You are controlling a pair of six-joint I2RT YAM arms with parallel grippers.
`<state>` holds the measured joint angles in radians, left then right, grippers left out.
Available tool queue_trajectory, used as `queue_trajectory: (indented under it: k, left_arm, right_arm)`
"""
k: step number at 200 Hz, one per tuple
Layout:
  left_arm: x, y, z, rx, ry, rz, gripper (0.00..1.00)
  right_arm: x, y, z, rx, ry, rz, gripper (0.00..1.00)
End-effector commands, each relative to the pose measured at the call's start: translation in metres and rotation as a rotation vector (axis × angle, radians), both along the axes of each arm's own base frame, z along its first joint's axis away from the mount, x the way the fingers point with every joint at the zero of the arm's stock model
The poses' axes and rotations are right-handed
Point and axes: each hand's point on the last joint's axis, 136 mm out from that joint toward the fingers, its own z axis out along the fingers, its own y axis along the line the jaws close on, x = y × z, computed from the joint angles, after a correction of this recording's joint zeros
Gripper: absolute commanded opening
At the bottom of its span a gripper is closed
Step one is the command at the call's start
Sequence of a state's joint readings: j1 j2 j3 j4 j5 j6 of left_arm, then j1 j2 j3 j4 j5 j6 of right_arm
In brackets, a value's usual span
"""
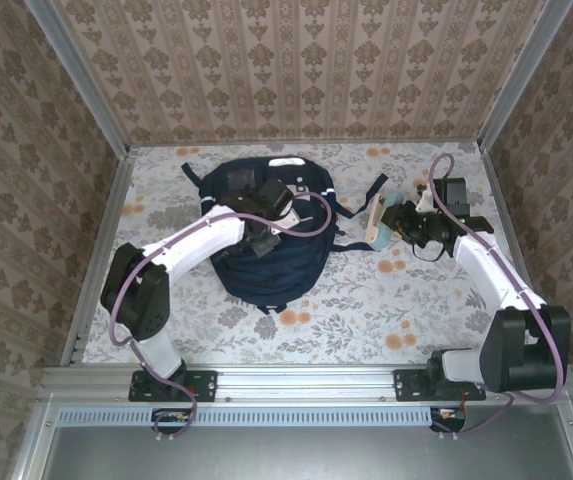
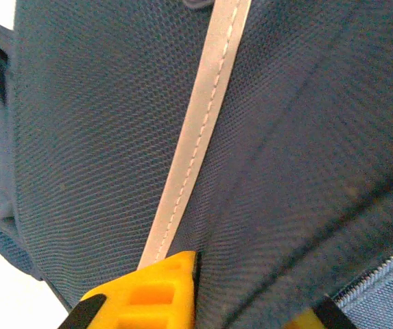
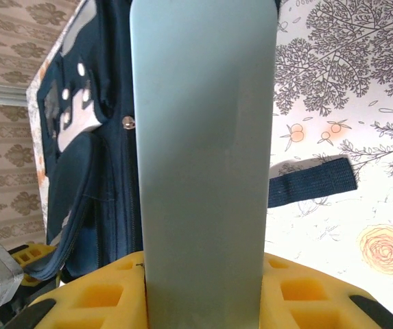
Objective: Pack the student bag
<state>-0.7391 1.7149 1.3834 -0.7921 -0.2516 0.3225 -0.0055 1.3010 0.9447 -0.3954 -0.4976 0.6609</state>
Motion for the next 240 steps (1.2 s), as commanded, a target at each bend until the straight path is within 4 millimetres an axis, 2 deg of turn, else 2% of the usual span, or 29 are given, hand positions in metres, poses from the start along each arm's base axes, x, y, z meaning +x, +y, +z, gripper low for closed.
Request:
queue_trajectory:
  k: [1,26,46,94,119,155,187,240]
  left_arm:
    - [0.015,-0.034,0.070,-0.223,-0.168,0.015,0.07]
    - [0.016,-0.061,0.114,-0.393,-0.250,0.027,0.04]
    - [0.018,-0.081,0.139,-0.510,-0.273,0.049,0.03]
    - [0.025,-0.125,0.155,-0.584,-0.241,0.079,0.01]
    - [0.031,-0.139,0.169,-0.576,-0.270,0.109,0.02]
    - [0.036,-0.147,0.168,-0.549,-0.287,0.147,0.02]
    - [0.042,-0.147,0.167,-0.537,-0.293,0.203,0.03]
    - [0.055,-0.144,0.154,-0.484,-0.297,0.268,0.03]
  right_arm:
    - [-0.001,0.005,0.033,0.047,-0.105,-0.010,0.31]
    - [-0.005,0.014,0.047,0.131,-0.154,-0.003,0.31]
    - [-0.010,0.019,0.055,0.174,-0.175,0.005,0.31]
    - [-0.023,0.039,0.063,0.251,-0.179,0.040,0.32]
    - [-0.029,0.057,0.061,0.285,-0.167,0.057,0.32]
    - [-0.033,0.086,0.056,0.333,-0.136,0.068,0.32]
    - [-0.037,0.099,0.043,0.353,-0.091,-0.001,0.32]
    - [-0.049,0.078,0.027,0.316,-0.067,-0.181,0.32]
